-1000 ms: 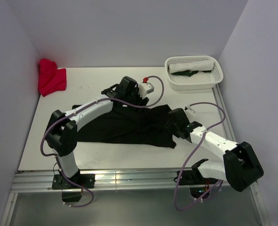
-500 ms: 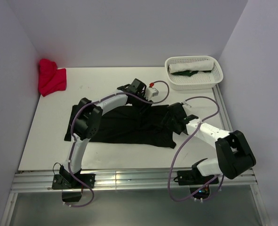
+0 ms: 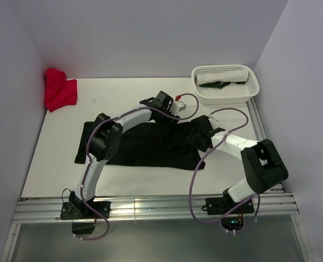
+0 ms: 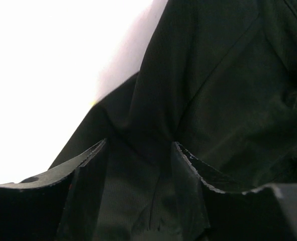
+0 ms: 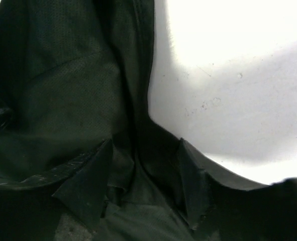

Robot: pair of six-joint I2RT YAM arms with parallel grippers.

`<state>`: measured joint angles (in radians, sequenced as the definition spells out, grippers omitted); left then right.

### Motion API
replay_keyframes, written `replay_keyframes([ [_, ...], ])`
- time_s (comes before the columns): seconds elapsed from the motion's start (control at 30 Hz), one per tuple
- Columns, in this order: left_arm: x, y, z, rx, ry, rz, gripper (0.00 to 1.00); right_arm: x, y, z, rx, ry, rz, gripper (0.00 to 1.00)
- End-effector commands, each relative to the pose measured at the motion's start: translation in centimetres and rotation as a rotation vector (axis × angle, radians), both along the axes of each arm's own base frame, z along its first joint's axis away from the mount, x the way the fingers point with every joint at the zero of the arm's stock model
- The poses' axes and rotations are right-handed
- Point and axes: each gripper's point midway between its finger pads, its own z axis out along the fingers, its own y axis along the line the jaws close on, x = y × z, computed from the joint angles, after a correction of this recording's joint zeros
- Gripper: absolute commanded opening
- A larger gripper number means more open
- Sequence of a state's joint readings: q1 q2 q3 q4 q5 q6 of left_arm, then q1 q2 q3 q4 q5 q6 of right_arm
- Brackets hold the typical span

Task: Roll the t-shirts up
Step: Fold the tshirt

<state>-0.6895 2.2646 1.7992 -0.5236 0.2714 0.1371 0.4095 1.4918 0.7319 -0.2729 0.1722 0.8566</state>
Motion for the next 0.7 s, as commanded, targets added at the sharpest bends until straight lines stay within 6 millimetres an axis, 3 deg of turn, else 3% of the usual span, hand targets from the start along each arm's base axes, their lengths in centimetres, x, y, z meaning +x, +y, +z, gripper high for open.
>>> replay_keyframes([
  [0.0,0.9,-0.4,6.9,-0.082,-0.085,-0.002,0.59,-0.2,-0.5,-0.7,-0.028,0.039,-0.012,0.57],
  [0.03,1.0,-0.6,8.2,-0.107,-0.088,0.000,0.60,-0.4,-0.8,-0.7,-0.038,0.048,-0.019,0.46],
  [0.13,2.0,-0.2,11.9,-0.155,-0.104,0.025,0.61,-0.2,-1.2,-0.5,-0.062,0.051,-0.029,0.28],
  [0.17,2.5,0.1,14.2,-0.190,-0.125,0.031,0.62,-0.4,-1.3,-0.6,-0.072,0.063,-0.030,0.24],
  [0.23,2.7,1.0,15.9,-0.204,-0.123,0.047,0.63,-0.1,-1.6,-0.4,-0.092,0.063,-0.041,0.17],
  [0.27,3.2,1.8,18.1,-0.236,-0.148,0.060,0.63,-0.3,-1.7,-0.4,-0.100,0.073,-0.040,0.14],
  [0.33,3.6,3.4,19.7,-0.250,-0.152,0.083,0.64,-0.3,-2.0,-0.1,-0.114,0.074,-0.049,0.09],
  [0.37,4.6,5.3,21.2,-0.265,-0.171,0.118,0.64,-0.2,-2.2,0.1,-0.122,0.070,-0.055,0.07],
  [0.47,4.8,8.8,22.5,-0.270,-0.150,0.145,0.64,-0.4,-3.1,0.7,-0.168,0.079,-0.077,0.04],
  [0.5,5.7,11.2,22.5,-0.269,-0.148,0.180,0.65,-0.4,-3.4,0.8,-0.186,0.082,-0.085,0.04],
  [0.53,5.8,12.5,22.3,-0.257,-0.152,0.183,0.64,-0.4,-3.9,1.1,-0.209,0.083,-0.097,0.04],
  [0.57,6.0,15.2,21.6,-0.244,-0.142,0.224,0.64,-0.7,-4.6,1.2,-0.241,0.095,-0.108,0.04],
  [0.63,5.9,17.7,21.2,-0.219,-0.155,0.234,0.64,-1.0,-5.9,1.3,-0.270,0.112,-0.126,0.04],
  [0.67,5.8,19.9,19.4,-0.197,-0.119,0.270,0.64,-1.1,-6.3,1.4,-0.276,0.114,-0.133,0.04],
])
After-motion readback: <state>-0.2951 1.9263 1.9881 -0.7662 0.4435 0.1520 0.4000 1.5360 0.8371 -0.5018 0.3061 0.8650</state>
